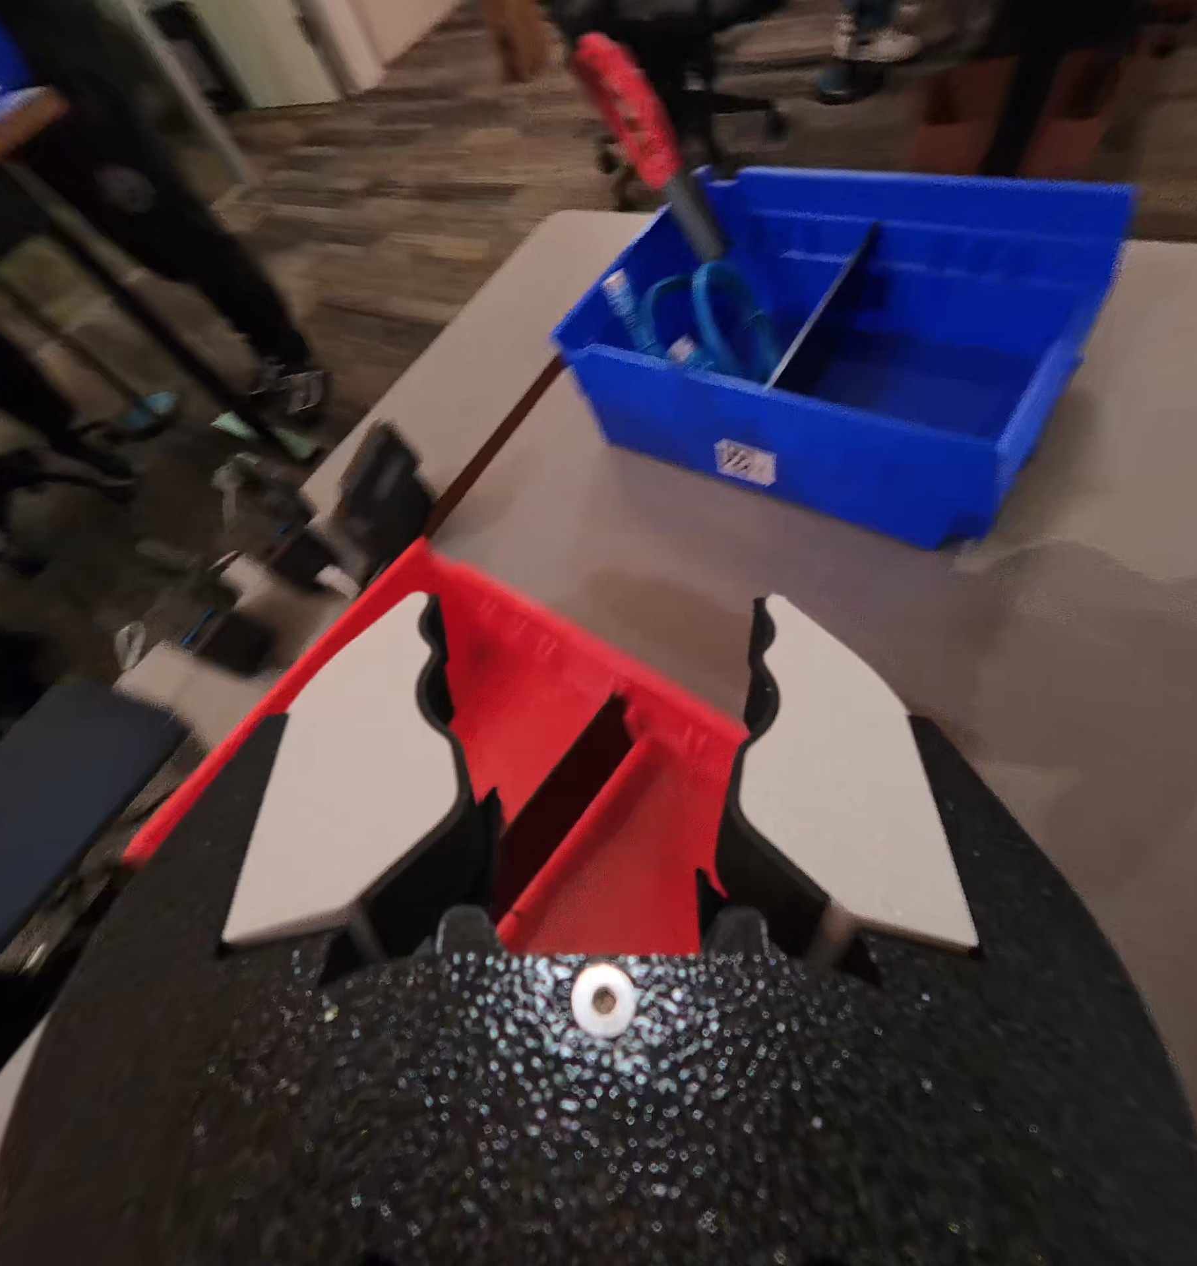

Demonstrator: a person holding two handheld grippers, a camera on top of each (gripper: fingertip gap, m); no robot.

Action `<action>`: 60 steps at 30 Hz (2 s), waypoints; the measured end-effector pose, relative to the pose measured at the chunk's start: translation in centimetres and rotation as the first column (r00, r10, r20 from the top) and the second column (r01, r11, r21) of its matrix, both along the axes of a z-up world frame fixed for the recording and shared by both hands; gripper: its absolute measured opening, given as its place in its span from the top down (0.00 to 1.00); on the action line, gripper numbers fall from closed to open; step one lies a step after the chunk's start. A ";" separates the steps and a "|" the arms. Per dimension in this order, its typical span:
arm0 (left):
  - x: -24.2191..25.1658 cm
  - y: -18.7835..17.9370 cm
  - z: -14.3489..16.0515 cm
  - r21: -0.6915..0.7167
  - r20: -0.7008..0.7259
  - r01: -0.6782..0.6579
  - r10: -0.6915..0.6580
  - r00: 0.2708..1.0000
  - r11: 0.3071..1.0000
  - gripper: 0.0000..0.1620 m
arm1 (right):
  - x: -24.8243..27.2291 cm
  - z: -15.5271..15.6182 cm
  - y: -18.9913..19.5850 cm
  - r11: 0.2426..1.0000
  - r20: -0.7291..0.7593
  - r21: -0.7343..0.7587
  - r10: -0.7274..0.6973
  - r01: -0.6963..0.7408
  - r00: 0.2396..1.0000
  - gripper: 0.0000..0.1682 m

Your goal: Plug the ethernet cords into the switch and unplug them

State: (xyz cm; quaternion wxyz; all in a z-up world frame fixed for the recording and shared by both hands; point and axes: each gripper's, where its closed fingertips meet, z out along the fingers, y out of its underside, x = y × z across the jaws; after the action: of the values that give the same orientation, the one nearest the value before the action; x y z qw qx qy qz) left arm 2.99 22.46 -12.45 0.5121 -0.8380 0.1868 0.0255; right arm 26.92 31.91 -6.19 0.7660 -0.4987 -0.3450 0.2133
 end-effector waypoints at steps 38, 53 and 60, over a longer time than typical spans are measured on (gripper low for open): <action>-14.6 -15.0 -12.2 0.056 0.170 -0.561 0.545 0.821 0.826 0.42 | -9.0 -11.6 -8.1 0.974 0.251 -0.136 -0.145 0.183 0.957 0.87; -16.6 -15.3 -12.7 0.003 0.093 -0.579 0.576 0.812 0.815 0.43 | 2.8 -9.2 4.2 0.812 0.317 -0.117 -0.515 0.571 0.797 0.87; -18.0 -15.4 -13.6 -0.059 0.090 -0.475 0.479 0.873 0.878 0.56 | 5.0 -10.3 8.5 0.829 0.378 -0.337 -0.316 0.447 0.870 0.83</action>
State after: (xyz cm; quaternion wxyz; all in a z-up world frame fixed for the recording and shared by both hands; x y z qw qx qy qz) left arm -14.96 7.11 -26.05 0.4840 -0.8672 -0.0515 0.1047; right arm 31.91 40.43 -16.51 0.6069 -0.7354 -0.2984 0.0421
